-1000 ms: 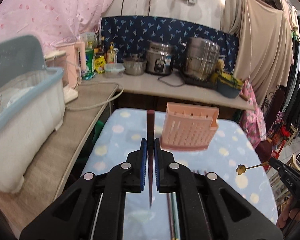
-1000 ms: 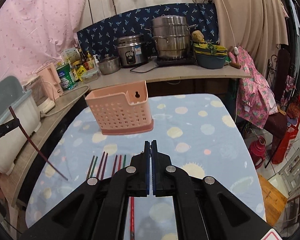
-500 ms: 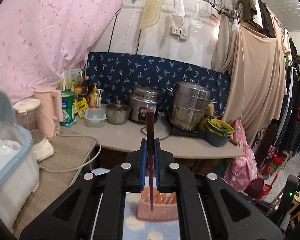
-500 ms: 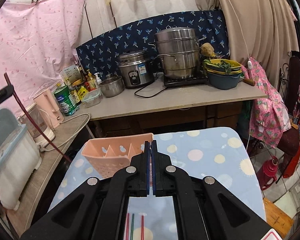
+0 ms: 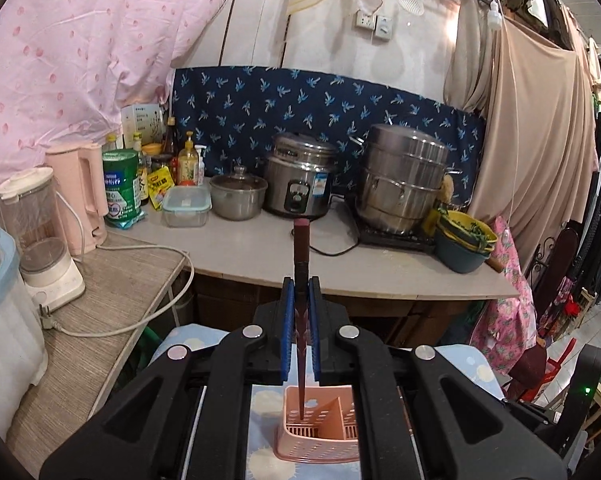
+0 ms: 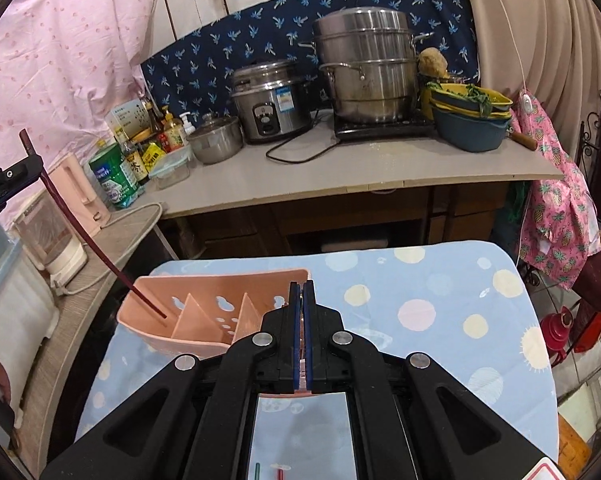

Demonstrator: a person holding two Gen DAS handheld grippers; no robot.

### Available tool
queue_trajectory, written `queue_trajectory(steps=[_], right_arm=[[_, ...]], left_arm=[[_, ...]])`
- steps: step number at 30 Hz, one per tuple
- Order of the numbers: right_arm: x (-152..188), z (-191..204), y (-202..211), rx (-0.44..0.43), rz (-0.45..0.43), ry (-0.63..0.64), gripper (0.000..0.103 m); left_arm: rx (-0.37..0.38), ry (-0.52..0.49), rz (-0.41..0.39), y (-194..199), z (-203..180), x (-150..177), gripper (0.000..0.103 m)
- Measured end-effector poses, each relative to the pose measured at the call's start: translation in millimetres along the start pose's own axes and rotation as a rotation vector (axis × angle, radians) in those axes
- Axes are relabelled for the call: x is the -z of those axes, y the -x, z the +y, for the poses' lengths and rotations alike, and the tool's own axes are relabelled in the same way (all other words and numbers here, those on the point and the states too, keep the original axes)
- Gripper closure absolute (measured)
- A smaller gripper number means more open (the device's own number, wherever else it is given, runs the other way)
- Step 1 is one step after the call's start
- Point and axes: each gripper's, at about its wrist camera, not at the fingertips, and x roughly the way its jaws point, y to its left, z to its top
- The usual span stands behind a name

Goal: Organize utensils
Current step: 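Carry chopstick and spoon into the pink basket while both tools open to release, then move both open tools back down over the remaining chopsticks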

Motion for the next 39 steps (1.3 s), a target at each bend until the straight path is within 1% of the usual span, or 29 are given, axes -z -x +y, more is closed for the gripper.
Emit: queue_trajectory(steps=[3, 6, 14, 15, 17, 19, 21, 23, 27, 32, 36, 39], right_arm=[[2, 0, -9, 0.002, 0.004, 0.005, 0.101], [4, -1, -14, 0.0, 0.014, -0.002, 0.101], [11, 2, -15, -0.004, 0.026, 0.023, 0.1], [11, 2, -15, -0.005, 0.022, 0.018, 0.1], [11, 2, -12, -0.004, 0.014, 0.015, 0.097], [11, 3, -7, -0.003, 0.001, 0.011, 0.094], [11, 2, -1, -0.007, -0.01, 0.004, 0.087], [12, 2, 7, -0.01, -0.022, 0.003, 0.082], [18, 3, 26, -0.023, -0.034, 0.002, 0.079], [42, 5, 54, -0.023, -0.031, 0.022, 0.076], [72, 5, 80, -0.014, -0.02, 0.034, 0.076], [99, 3, 99, -0.004, -0.007, 0.038, 0.075]], left_arm=[[0.0, 0.014, 0.03, -10, 7, 7, 0.096], [-0.005, 0.023, 0.04, -15, 12, 15, 0.096], [0.004, 0.032, 0.071, -20, 17, 28, 0.096], [0.0, 0.036, 0.072, -20, 17, 29, 0.094], [0.006, 0.042, 0.07, -18, 17, 29, 0.092], [0.0, 0.04, 0.069, -16, 17, 29, 0.083], [-0.008, 0.043, 0.063, -12, 18, 29, 0.069], [-0.012, 0.047, 0.054, -7, 20, 29, 0.068], [-0.019, 0.053, 0.053, 7, 24, 35, 0.067], [-0.023, 0.053, 0.064, 34, 30, 53, 0.067], [-0.031, 0.042, 0.089, 60, 35, 82, 0.067], [-0.042, 0.026, 0.128, 76, 39, 109, 0.067]])
